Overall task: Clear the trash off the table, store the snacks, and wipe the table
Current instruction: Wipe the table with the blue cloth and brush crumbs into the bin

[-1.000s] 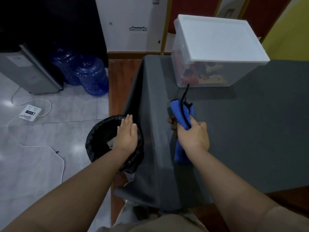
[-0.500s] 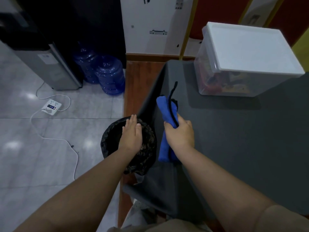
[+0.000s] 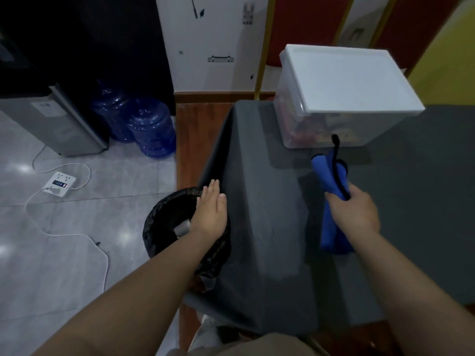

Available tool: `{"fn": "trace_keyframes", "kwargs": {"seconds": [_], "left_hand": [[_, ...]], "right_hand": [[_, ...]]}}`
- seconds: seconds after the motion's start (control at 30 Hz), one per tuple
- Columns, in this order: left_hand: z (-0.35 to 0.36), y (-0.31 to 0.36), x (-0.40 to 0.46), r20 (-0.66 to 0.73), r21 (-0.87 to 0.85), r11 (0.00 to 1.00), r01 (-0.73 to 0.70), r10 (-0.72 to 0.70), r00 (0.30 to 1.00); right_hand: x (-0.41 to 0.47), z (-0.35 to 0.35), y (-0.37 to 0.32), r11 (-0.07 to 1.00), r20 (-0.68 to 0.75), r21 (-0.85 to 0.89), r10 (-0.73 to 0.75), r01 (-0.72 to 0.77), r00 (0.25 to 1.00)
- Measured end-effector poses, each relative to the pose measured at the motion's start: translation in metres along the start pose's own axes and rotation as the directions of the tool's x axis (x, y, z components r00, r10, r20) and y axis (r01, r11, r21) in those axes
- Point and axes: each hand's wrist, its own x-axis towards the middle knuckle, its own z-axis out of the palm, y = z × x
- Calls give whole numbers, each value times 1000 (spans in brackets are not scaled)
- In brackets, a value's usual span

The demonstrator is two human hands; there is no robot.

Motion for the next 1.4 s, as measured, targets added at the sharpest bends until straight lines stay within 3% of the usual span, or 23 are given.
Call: {"fn": "trace_keyframes", "kwargs": {"seconds": [0.13,0.23,0.33,0.43,0.5,0.6,0.67,0.73,0.8,0.87,0.93,1.07,1.2,1.3,1.4], "left_hand": [[8,9,-5,37,5,1000,-24,24,999],[7,7,-13,34,-4,1000,-11,12,999],[1,8,-20,2,-66,998,18,-18,1000],[-2,9,-25,-49,-168,985,22,-30,998],[-6,8,-26,-65,-174,985,6,-17,998],[-11,1,-25,-91,-179,983,38,-55,994],[-12,0,-26,-85,-179,981,72,-88,993],[-8,6,-32,-48,-164,984,65,-74,996],[1,11,-36,-29,-116,993,27,-30,999],[14,15,-37,-1,-68,997,-31,31,1000],[28,17,-35,46,-23,995,-100,101,994],[46,25,-31,112,104,971,-216,205,972],[57,31,-23,103,174,949,-263,248,963],[58,35,-19,31,60,972,-226,224,974],[54,38,-14,-37,-150,967,-205,202,979]], "right_hand": [[-12,17,12,929,44,-366,-42,55,998],[-37,40,-1,891,139,-410,-149,194,979],[-64,58,-22,882,246,-328,-267,339,932],[-83,78,-43,906,346,-171,-313,387,885],[-90,87,-56,948,380,2,-294,317,877],[-86,84,-60,950,394,296,-213,96,894],[-75,67,-50,936,291,344,-177,70,940],[-61,43,-27,972,98,156,-189,173,977],[-47,15,-1,957,-26,-189,-228,219,973],[-36,-10,32,883,-52,-432,-225,181,973],[-31,-21,66,819,-3,-552,-191,157,982],[-38,-12,109,777,93,-576,-246,254,965],[-27,-9,103,876,111,-469,-62,107,992],[-32,6,86,851,45,-519,-66,80,997],[-67,29,71,789,106,-540,-283,294,953]]}}
